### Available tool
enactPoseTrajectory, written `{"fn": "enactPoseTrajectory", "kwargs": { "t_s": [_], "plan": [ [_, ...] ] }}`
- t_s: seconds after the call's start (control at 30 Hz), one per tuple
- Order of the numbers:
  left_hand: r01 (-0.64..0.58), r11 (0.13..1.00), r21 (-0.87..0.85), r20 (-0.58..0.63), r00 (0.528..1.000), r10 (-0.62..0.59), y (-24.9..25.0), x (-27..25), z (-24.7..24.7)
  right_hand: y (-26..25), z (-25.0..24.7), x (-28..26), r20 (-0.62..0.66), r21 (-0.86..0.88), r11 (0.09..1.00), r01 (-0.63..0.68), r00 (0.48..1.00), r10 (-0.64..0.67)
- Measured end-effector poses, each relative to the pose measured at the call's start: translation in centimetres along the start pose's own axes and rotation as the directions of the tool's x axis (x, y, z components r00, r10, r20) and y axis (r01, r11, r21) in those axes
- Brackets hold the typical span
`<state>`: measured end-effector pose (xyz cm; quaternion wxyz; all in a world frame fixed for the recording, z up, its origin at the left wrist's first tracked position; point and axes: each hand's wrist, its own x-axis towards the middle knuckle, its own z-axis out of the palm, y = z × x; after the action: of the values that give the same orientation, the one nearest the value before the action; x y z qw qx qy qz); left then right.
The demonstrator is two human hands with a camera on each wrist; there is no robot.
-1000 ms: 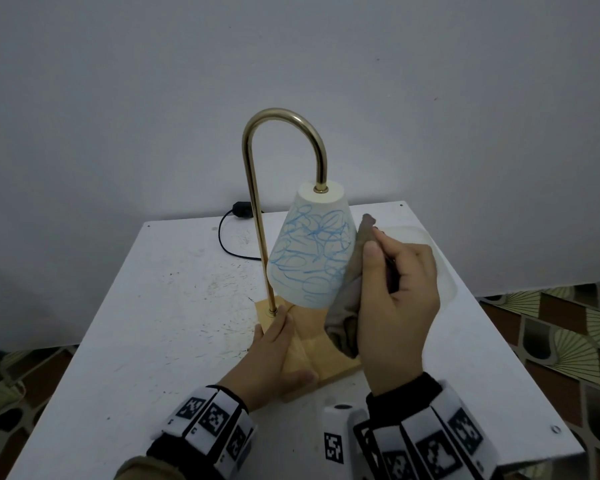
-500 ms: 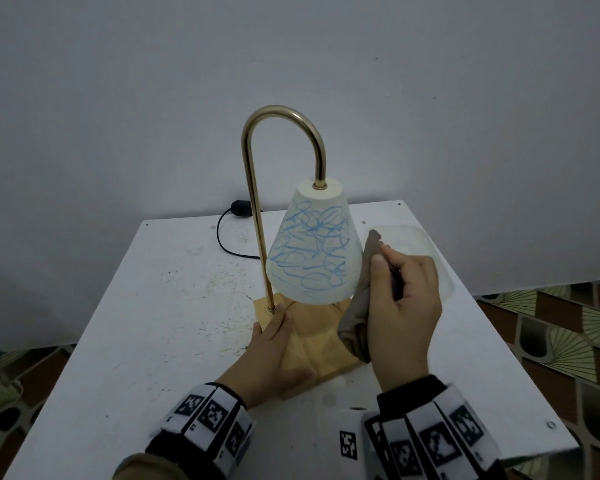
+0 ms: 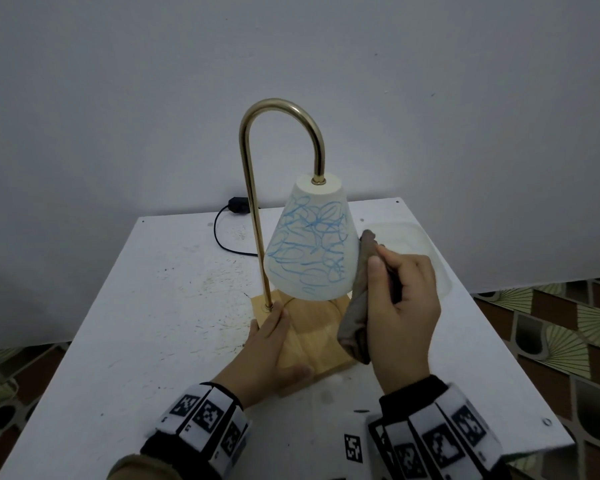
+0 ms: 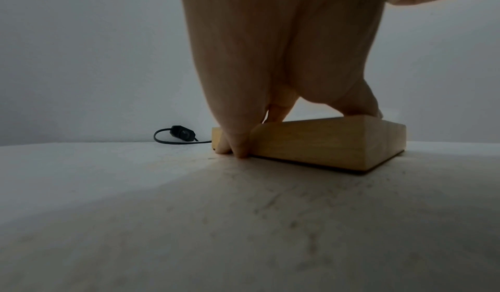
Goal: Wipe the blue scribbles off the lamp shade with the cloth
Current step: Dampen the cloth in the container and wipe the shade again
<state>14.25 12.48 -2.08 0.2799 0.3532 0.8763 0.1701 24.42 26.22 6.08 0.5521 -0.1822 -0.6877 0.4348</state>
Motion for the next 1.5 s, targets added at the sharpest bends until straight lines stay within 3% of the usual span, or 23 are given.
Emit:
{"fn": "enactPoseTrajectory", "kwargs": {
  "t_s": [0.2,0.33,0.57,0.73,0.9,1.2,1.5],
  "plan": [
    [-0.06,0.998,-0.003,-0.033,0.998,0.06,-1.3,1.1,0.5,-3.0,1.1,0.1,-0.005,0.081,0.991,0.102,0.995,-0.102],
    [-0.043,0.996,0.073,-0.025,0.999,0.045,-1.6,1.7,0.9,-2.3,0.6,-2.5,0.034,0.009,0.984,0.176,0.984,-0.176],
    [-0.028,0.999,0.017,-0.008,1.0,0.028,-0.4,0.2,0.1,0.1,0.3,0.2,-0.023,0.02,0.999,-0.035,0.999,0.036],
    [-0.024,1.0,0.0,-0.011,1.0,0.024,-0.2,0.2,0.1,-2.5,1.0,1.7,-0.002,0.057,0.991,0.125,0.992,-0.125],
    [-0.039,0.999,0.03,-0.013,0.999,0.039,-0.5,0.4,0.2,-2.4,0.0,-0.8,0.101,0.053,0.972,0.229,0.967,-0.233],
    [-0.009,1.0,0.029,0.015,1.0,0.008,0.2,0.0,-0.2,-0.3,-0.2,2.5,0.128,0.069,0.997,-0.037,0.991,0.027],
    [-0.019,1.0,0.022,0.001,1.0,0.019,-0.3,0.5,0.1,-2.8,0.0,0.2,0.117,0.107,0.983,0.149,0.98,-0.161]
  ]
}}
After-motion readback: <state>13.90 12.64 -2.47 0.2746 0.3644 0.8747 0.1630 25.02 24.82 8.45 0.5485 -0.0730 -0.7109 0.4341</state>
